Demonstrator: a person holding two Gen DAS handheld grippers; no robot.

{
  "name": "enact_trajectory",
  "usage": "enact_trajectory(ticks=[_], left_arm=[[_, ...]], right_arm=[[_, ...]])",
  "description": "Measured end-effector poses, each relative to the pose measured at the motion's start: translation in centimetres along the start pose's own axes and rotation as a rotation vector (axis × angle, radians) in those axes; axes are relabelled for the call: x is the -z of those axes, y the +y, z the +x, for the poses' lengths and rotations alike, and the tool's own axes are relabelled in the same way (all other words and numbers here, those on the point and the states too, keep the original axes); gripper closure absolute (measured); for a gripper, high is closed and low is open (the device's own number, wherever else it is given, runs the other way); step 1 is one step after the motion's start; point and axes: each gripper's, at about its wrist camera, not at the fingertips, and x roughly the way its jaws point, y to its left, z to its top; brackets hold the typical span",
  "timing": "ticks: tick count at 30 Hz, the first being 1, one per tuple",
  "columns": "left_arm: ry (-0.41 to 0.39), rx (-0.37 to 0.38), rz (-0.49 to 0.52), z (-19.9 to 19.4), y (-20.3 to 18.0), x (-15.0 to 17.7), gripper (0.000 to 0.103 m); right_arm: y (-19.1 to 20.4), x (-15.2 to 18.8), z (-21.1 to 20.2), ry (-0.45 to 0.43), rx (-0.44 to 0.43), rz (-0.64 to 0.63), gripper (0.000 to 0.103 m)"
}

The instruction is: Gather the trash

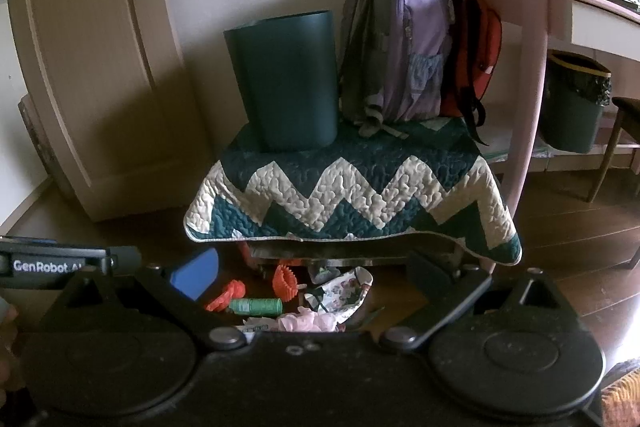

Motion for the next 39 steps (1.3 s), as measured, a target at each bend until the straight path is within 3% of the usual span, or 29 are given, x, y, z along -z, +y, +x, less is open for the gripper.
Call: enact_trajectory(ticks=[13, 39], left_arm=[[0.002, 0.028, 0.005, -0.04, 0.15, 0.45, 0.0], [-0.021, 0.067, 0.005, -0.4, 0.29, 0.65, 0.0]], right_arm=[[-0.24, 0.2, 0.13, -0.013, 0.02, 0.019, 0.002], [-0.54, -0.17, 0.34, 0.01, -0.036, 0.003, 0.002]])
